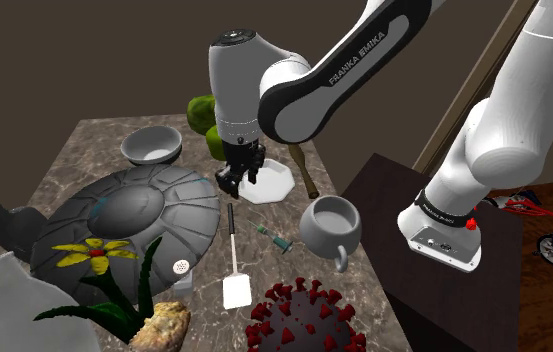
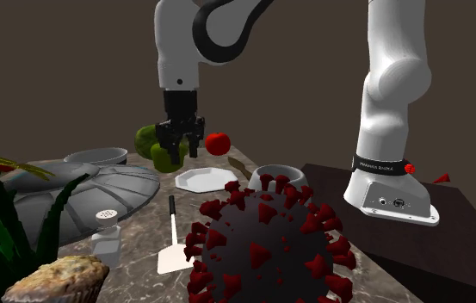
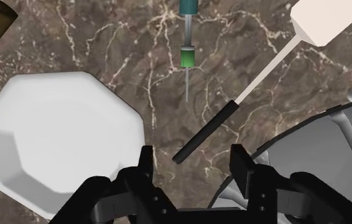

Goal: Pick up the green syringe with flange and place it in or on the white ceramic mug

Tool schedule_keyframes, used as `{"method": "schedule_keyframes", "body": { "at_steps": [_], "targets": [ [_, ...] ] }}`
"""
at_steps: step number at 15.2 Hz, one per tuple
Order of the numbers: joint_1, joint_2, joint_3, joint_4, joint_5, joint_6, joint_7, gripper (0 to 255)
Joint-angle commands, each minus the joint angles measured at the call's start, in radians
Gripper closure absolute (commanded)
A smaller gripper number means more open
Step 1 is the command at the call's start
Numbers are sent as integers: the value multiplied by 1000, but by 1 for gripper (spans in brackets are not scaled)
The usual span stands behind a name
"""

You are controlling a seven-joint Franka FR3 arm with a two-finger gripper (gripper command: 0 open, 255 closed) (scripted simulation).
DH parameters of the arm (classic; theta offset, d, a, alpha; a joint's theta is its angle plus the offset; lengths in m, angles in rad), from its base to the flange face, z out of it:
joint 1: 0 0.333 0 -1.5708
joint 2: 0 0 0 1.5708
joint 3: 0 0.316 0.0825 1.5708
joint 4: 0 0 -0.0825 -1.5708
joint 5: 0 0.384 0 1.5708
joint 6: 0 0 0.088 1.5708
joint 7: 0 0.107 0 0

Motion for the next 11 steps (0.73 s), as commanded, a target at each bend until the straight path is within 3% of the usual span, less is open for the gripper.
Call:
{"method": "schedule_keyframes", "body": {
  "at_steps": [1,9,10,11],
  "targets": [
    [0,0,0,0,0,0,0,255],
    [0,0,0,0,0,0,0,255],
    [0,0,0,0,0,0,0,0],
    [5,-2,4,-32,1,31,11,0]
  ]
}}
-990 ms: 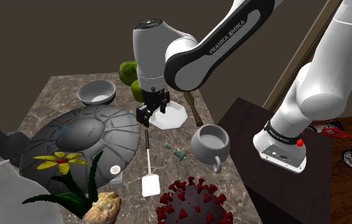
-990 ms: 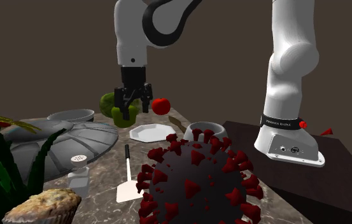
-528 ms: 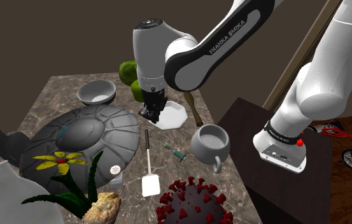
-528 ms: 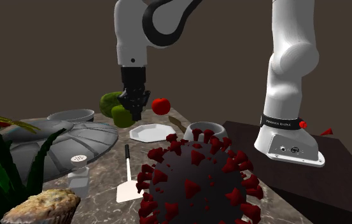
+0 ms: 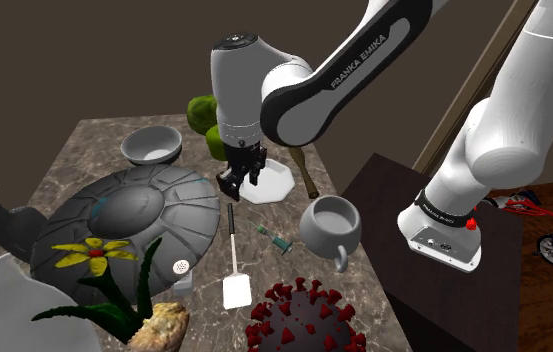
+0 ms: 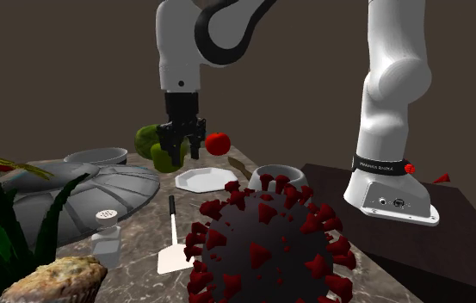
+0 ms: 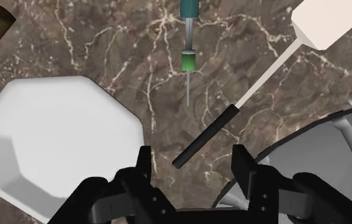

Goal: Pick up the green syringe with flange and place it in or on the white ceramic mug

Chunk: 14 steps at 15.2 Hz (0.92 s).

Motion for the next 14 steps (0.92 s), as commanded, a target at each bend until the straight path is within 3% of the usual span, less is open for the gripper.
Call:
{"method": "schedule_keyframes", "body": {
  "at_steps": [1,8,14],
  "targets": [
    [8,-3,7,-49,1,48,17,0],
    [62,36,24,-232,-46,270,142,0],
    [97,131,-29,-224,-154,344,220,0]
  ]
}}
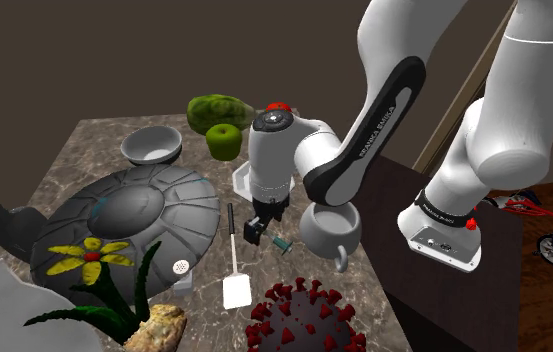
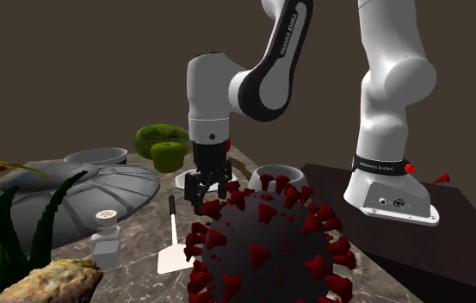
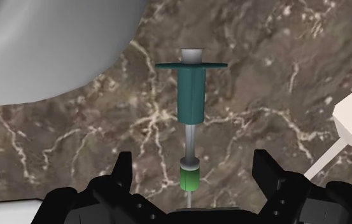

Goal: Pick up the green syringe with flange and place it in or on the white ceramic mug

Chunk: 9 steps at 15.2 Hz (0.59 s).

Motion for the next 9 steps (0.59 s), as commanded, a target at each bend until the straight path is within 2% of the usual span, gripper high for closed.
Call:
{"method": "schedule_keyframes", "body": {
  "at_steps": [1,9],
  "targets": [
    [14,31,-21,3,-36,25,25,0],
    [19,40,-29,4,-45,32,31,0]
  ]
}}
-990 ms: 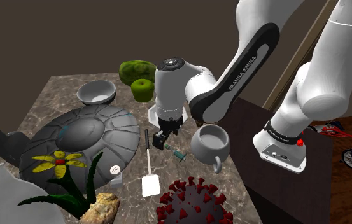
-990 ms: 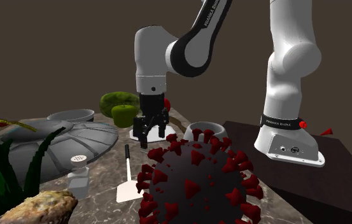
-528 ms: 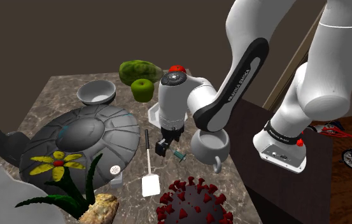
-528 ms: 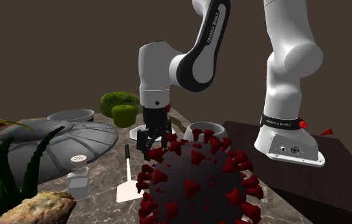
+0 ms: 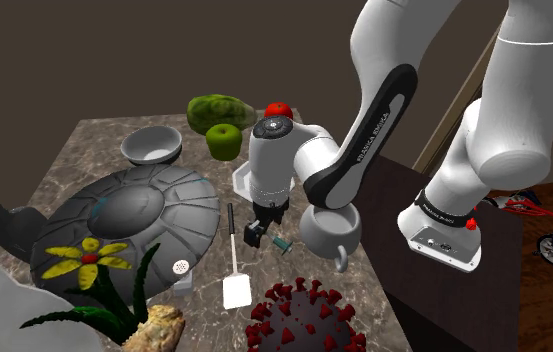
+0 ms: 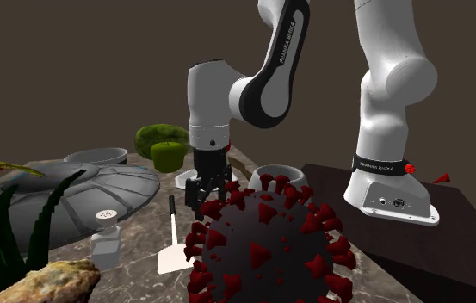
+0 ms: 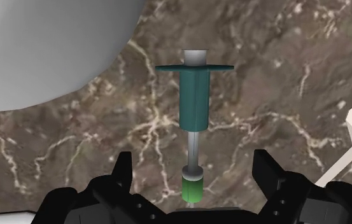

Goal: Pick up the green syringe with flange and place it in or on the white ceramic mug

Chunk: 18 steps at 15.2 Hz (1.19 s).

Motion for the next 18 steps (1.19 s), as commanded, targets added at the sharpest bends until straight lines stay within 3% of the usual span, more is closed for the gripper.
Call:
{"method": "schedule_keyframes", "body": {
  "at_steps": [1,2,11,18],
  "targets": [
    [0,0,0,0,0,0,0,0],
    [0,0,0,0,0,0,0,255],
    [0,0,0,0,0,0,0,255],
    [-48,-109,71,-10,122,-85,-87,255]
  ]
}}
